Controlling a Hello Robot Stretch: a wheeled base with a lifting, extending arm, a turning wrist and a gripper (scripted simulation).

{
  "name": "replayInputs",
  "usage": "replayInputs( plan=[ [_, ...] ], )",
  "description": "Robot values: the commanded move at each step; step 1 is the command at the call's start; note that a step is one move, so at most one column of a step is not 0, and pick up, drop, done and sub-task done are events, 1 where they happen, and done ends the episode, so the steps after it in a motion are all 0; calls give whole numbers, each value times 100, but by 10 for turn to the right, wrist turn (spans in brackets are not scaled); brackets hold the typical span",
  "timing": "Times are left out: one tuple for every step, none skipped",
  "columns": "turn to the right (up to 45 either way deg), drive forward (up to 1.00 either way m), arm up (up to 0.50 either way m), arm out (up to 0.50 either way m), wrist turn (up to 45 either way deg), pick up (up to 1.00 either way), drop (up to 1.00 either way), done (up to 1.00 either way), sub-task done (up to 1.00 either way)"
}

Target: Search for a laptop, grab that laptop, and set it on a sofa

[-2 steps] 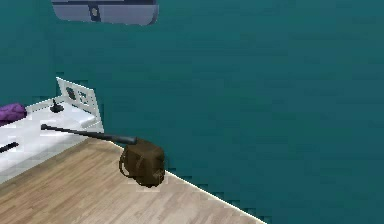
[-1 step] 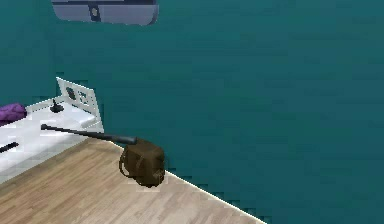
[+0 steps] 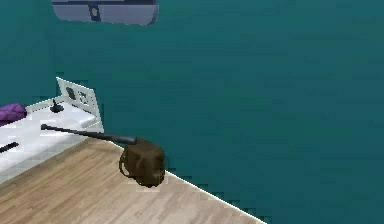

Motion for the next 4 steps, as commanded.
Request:
replayInputs(
  plan=[
    [0, 0, -30, 0, 0, 0, 0, 0, 0],
    [0, 0, 0, 0, 0, 100, 0, 0, 0],
    [0, 0, 10, 0, 0, 0, 0, 0, 0],
    [0, 0, 30, 0, 0, 0, 0, 0, 0]
  ],
)
